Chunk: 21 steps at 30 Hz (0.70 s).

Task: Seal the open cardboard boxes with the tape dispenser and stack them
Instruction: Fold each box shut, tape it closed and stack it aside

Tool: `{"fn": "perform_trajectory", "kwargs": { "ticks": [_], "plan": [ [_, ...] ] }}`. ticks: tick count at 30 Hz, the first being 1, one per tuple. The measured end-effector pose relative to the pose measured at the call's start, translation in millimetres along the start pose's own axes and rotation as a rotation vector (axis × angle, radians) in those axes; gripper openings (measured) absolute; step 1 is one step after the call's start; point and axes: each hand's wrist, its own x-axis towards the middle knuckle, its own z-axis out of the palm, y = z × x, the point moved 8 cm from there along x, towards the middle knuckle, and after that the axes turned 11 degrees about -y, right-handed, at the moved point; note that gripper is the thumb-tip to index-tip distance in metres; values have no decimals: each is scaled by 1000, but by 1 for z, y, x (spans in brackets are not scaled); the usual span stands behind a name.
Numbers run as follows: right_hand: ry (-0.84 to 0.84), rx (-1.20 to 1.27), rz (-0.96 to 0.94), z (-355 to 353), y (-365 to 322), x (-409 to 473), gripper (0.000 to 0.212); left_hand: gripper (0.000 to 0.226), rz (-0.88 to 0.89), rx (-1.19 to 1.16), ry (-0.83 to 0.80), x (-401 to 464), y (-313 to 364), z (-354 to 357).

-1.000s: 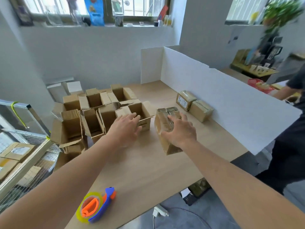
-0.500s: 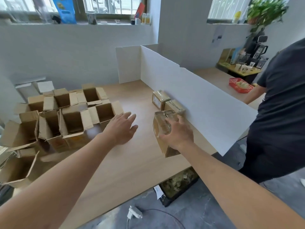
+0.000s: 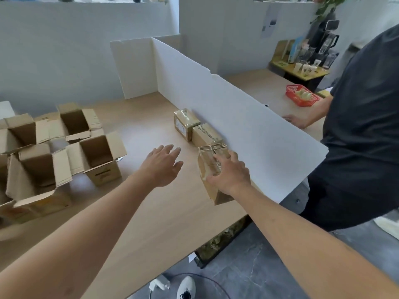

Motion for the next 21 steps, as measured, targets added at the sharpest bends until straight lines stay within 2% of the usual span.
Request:
{"fn": "perform_trajectory", "kwargs": {
  "ticks": [13,21],
  "plan": [
    [-66,-11,11,-10,66,117,74,52,9,-49,-93,124,39,19],
    [-155,-64,-63,11,113,196,76,52,-126,-119,-134,182,70,54]
  ]
}}
